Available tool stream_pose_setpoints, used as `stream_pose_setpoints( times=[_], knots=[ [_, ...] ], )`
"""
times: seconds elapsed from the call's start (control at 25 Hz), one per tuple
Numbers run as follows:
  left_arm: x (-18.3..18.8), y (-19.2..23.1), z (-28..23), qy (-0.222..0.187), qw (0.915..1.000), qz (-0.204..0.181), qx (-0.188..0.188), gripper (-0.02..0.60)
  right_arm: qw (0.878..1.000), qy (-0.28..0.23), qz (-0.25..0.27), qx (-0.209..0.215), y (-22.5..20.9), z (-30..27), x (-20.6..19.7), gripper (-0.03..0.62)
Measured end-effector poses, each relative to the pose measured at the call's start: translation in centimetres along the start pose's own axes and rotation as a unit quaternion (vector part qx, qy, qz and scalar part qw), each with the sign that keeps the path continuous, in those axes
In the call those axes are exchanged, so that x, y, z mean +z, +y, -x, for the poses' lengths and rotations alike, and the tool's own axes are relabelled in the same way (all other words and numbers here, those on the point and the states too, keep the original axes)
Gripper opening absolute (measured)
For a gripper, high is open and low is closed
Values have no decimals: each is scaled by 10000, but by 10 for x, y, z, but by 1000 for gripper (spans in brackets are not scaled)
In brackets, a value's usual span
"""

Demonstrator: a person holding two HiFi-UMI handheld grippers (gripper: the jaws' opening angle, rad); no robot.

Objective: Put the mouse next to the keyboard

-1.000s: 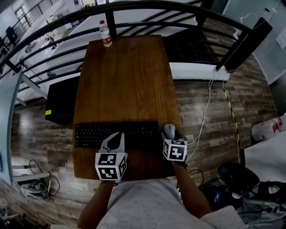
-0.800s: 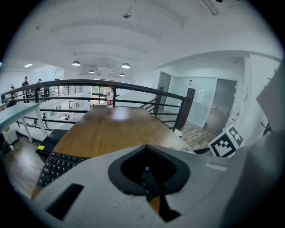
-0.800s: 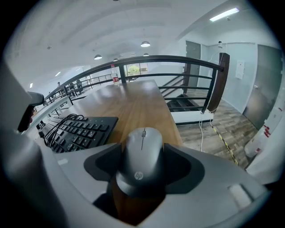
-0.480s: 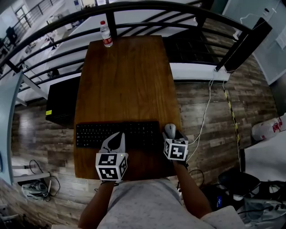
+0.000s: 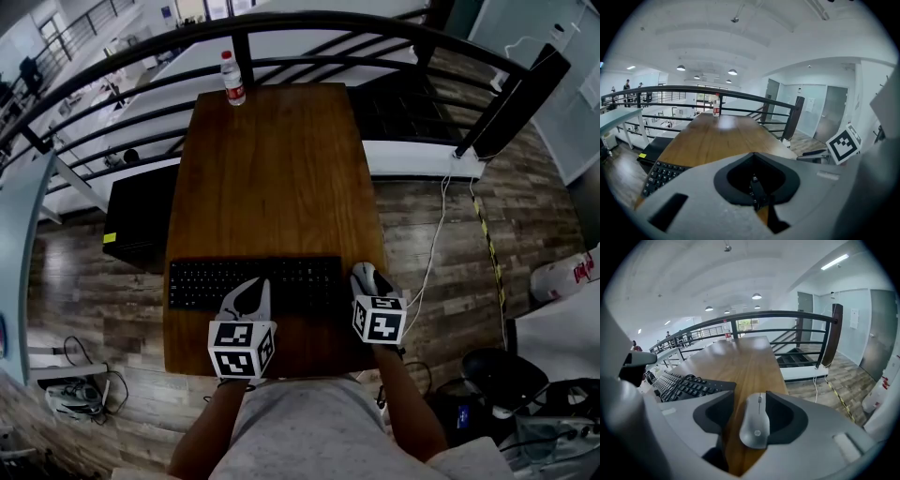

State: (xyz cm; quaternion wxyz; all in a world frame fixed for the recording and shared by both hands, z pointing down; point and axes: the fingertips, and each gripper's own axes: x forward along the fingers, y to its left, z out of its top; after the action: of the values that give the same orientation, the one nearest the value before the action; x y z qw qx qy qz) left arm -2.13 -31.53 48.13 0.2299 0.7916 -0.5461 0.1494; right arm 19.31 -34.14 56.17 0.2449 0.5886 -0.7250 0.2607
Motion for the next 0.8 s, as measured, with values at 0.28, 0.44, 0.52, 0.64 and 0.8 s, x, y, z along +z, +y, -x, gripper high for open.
stream_pose_setpoints(
  times=[0.28, 0.44, 0.52, 0.64, 0.8],
  knots=[
    [8, 10, 22, -216, 9998, 39, 22, -6, 9973, -540, 292, 402, 42, 29, 34, 160],
    [12, 12, 33, -351, 9994, 47, 14, -6, 9924, -846, 543, 710, 72, 47, 53, 143],
    [15, 10, 38, -420, 9991, 49, 2, -6, 9891, -995, 647, 866, 85, 58, 62, 135],
    [19, 11, 46, -510, 9987, 55, -17, -6, 9836, -1223, 766, 1078, 105, 74, 73, 118],
    [22, 16, 57, -598, 9982, 54, -24, -6, 9764, -1483, 889, 1292, 129, 92, 84, 86]
  ],
)
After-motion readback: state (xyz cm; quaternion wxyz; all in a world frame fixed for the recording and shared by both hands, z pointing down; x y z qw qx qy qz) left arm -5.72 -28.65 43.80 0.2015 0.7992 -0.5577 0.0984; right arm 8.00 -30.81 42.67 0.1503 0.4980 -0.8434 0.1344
